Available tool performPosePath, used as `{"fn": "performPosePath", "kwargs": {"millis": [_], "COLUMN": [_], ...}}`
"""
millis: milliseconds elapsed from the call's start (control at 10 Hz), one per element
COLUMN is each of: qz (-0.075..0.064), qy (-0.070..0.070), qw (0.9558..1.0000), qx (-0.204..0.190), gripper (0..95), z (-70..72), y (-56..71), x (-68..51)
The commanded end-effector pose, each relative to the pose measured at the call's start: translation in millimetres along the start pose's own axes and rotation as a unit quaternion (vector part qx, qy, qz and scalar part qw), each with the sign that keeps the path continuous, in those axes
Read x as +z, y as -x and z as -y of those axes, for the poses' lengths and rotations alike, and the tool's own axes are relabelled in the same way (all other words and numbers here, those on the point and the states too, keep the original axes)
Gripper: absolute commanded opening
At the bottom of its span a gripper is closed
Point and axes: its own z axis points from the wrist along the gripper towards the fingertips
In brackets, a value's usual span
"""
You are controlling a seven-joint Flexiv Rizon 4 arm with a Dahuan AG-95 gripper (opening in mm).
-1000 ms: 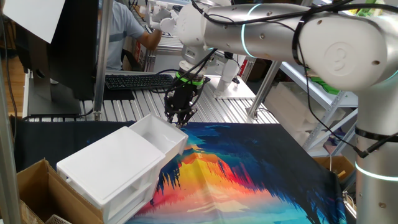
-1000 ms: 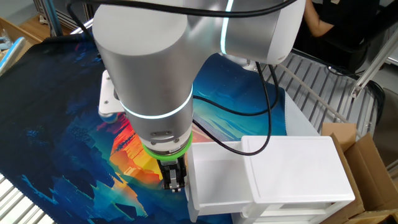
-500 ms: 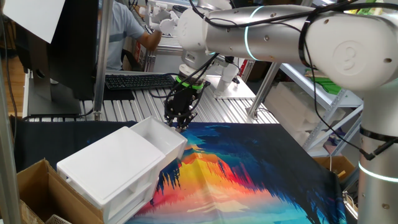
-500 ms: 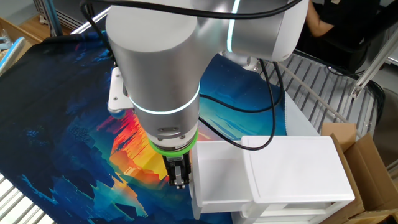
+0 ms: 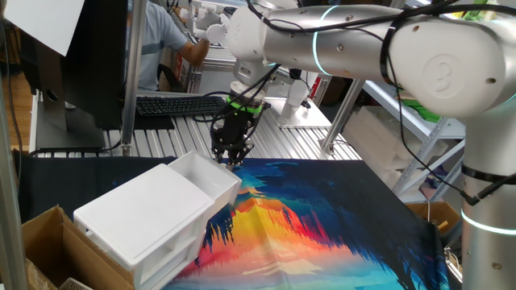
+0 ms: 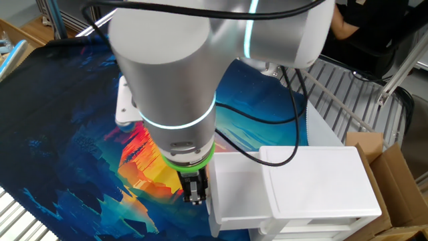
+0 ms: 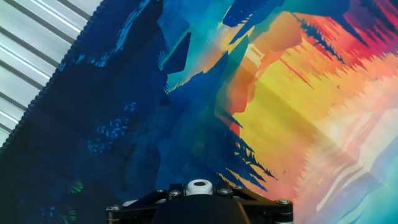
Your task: Grasp the handle and close the drawer
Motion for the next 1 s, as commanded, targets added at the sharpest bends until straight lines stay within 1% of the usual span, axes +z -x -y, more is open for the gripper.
{"fn": "performPosePath", "kwargs": {"millis": [100, 500, 600, 800, 900, 1000], "qz": [0.001, 0.002, 0.004, 0.011, 0.020, 0.027], "qy": [0.000, -0.001, -0.001, -0.002, -0.001, 0.003], "qw": [1.0000, 1.0000, 1.0000, 0.9999, 0.9997, 0.9995], "qx": [0.001, 0.001, 0.000, -0.006, -0.015, -0.015], "gripper": [0.0, 0.0, 0.0, 0.0, 0.0, 0.0], "z": [1.5, 3.1, 3.8, 3.8, 3.0, 2.7], "y": [-3.2, -7.5, -8.5, -8.4, -6.7, -5.2], "x": [-0.4, 0.6, 1.3, 1.8, 3.0, 3.8]}}
